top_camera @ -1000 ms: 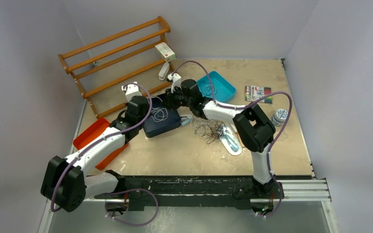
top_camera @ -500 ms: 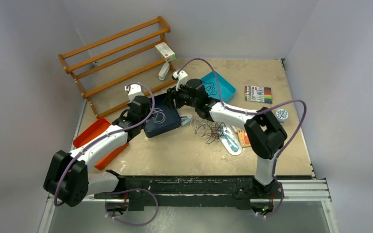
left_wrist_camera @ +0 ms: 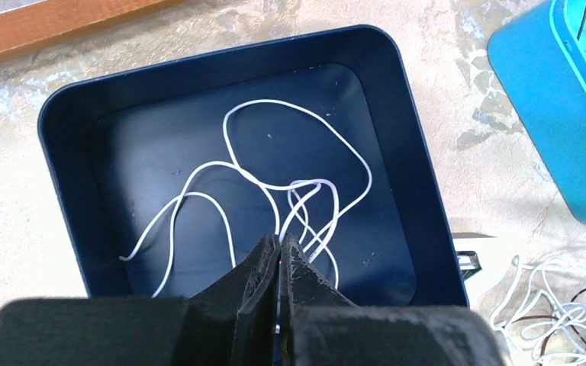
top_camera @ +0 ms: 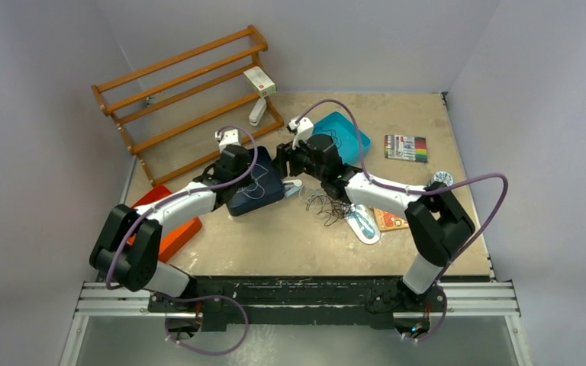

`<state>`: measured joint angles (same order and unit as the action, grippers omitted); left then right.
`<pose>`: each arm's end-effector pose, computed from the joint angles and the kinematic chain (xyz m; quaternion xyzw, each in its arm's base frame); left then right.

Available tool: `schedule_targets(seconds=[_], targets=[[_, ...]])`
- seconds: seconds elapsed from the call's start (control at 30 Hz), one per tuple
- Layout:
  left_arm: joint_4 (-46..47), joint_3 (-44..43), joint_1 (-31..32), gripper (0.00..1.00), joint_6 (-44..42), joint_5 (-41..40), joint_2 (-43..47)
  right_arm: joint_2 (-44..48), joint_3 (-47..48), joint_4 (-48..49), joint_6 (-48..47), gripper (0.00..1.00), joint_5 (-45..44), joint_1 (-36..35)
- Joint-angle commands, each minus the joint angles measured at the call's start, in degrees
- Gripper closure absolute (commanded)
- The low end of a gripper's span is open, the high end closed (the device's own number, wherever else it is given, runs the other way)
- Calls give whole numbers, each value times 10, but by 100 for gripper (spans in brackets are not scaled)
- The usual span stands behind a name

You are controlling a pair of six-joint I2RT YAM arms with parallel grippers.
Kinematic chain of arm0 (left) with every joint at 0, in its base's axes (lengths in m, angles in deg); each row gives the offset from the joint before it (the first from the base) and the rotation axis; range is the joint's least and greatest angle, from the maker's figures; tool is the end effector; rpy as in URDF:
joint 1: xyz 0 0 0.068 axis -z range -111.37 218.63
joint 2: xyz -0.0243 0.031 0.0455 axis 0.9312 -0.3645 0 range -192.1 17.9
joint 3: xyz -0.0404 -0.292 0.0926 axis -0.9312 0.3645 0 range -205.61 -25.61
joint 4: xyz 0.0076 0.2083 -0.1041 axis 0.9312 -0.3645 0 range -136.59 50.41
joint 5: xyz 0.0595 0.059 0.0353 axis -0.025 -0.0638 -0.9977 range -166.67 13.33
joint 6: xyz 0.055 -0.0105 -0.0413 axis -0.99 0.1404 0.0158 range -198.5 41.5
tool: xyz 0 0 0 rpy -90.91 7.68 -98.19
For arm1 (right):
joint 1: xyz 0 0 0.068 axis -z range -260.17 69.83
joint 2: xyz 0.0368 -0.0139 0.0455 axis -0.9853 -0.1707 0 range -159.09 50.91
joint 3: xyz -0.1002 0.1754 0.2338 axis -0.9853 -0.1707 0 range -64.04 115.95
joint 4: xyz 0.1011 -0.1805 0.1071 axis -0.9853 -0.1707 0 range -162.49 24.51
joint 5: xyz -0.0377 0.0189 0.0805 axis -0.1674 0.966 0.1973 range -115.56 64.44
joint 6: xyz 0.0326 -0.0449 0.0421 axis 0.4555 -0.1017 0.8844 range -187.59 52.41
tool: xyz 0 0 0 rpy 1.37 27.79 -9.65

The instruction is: Untangle the cables

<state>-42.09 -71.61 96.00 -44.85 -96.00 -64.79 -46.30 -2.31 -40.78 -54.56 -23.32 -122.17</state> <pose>0.2645 -0.1158 0.2517 -0.1206 0.8852 -0.0840 0.4414 0.2924 0.2662 0.3123 -0.2047 0.7426 0.3079 0.5584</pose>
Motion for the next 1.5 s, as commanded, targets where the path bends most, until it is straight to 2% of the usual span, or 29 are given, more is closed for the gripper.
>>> schedule_targets(seconds=[0.0,0.23,0.37,0.47,0.73,0.97,1.27,1.47], targets=[[23,-46,-4,92,0,0,-8,30,-11,28,8,35,-25,-1],[-38,-77,-4,72,-8,-65,32,38,-12,30,7,35,-35,-1],[-69,-88,-4,64,-15,-101,56,37,-11,31,8,35,-32,-1],[-70,-86,-4,60,-21,-98,65,33,-10,30,8,35,-30,-1],[-44,-74,-3,58,-27,1,59,60,-18,-4,8,35,-40,1],[-46,-77,-3,56,-34,-1,75,130,-91,-39,40,35,-82,10],[-41,-86,13,54,-36,12,64,172,-122,-127,91,35,-146,38],[-15,-88,52,53,-39,16,44,215,-154,-153,119,38,-96,108]])
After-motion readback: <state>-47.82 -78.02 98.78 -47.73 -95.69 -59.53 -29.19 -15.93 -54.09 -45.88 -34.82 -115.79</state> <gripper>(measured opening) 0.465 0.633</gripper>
